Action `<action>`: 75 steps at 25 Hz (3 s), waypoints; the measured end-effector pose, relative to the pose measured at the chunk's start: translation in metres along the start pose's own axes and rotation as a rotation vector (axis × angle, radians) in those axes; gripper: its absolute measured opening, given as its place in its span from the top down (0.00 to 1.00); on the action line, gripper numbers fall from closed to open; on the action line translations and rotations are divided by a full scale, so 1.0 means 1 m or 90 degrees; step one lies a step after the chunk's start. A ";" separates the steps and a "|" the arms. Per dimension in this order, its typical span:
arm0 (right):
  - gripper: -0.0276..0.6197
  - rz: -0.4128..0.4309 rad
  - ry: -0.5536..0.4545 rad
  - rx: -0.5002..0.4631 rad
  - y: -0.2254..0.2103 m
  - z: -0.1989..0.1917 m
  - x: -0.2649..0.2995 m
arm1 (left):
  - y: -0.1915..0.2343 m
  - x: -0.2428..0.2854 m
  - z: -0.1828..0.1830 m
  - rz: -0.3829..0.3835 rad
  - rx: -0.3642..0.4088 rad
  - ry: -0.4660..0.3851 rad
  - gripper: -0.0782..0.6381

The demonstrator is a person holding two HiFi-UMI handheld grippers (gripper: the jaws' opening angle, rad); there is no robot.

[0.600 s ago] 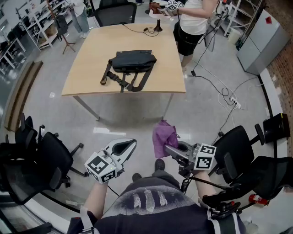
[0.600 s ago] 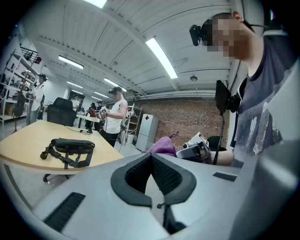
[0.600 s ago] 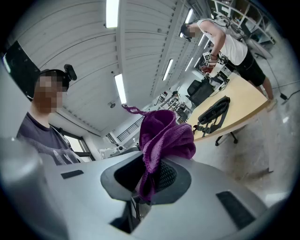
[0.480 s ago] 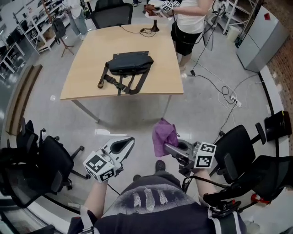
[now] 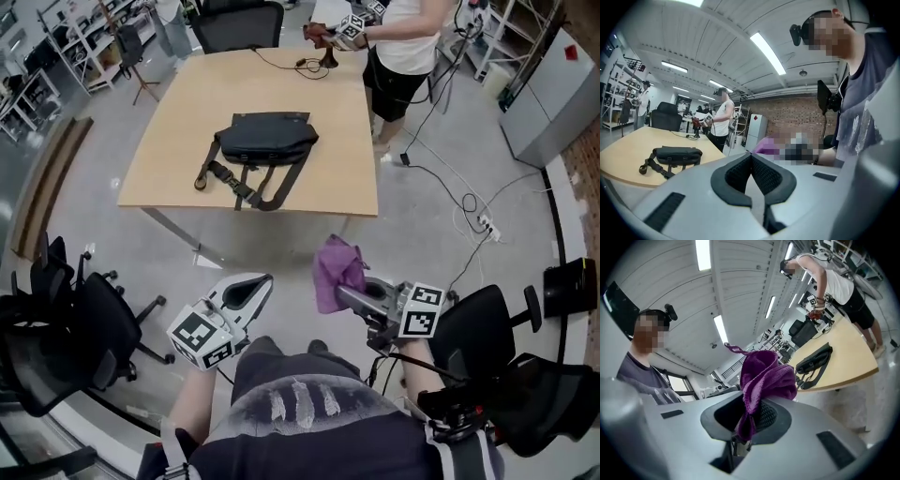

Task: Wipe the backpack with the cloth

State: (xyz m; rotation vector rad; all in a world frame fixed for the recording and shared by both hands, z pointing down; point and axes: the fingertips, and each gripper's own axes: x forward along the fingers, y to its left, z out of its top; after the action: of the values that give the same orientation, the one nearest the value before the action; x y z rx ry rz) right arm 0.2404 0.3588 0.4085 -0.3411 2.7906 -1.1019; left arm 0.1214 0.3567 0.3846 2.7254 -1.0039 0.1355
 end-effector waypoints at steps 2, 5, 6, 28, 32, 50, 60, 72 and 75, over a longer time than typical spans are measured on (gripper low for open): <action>0.90 -0.009 0.025 -0.042 -0.011 0.014 0.015 | 0.026 0.001 0.001 0.020 -0.007 0.003 0.88; 0.90 -0.052 0.075 -0.100 -0.039 0.034 0.045 | 0.072 0.001 0.002 0.038 -0.028 -0.006 0.88; 0.90 -0.073 0.086 -0.112 -0.052 0.041 0.055 | 0.089 0.001 0.002 0.039 -0.033 -0.009 0.88; 0.90 -0.584 0.302 -0.281 -0.341 0.228 0.200 | 0.407 0.063 0.059 -0.034 -0.094 0.022 0.88; 0.90 -0.620 0.393 -0.306 -0.423 0.243 0.191 | 0.419 0.089 0.063 0.001 -0.101 0.052 0.88; 0.90 -0.423 0.618 -0.347 -0.485 0.178 0.278 | 0.464 0.159 0.038 0.083 -0.134 0.147 0.88; 0.90 -0.369 0.658 -0.312 -0.441 0.136 0.344 | 0.498 0.125 0.036 0.043 -0.138 0.119 0.88; 0.90 -0.302 0.700 -0.276 -0.403 0.086 0.426 | 0.547 0.073 0.013 0.043 -0.185 0.104 0.88; 0.90 -0.253 0.697 -0.258 -0.390 0.078 0.450 | 0.555 0.065 0.011 0.050 -0.192 0.104 0.88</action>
State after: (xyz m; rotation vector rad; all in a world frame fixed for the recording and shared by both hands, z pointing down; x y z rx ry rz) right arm -0.1156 -0.0828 0.6055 -0.4335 4.0899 -0.9408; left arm -0.1899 -0.0959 0.4882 2.3645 -0.9966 0.1990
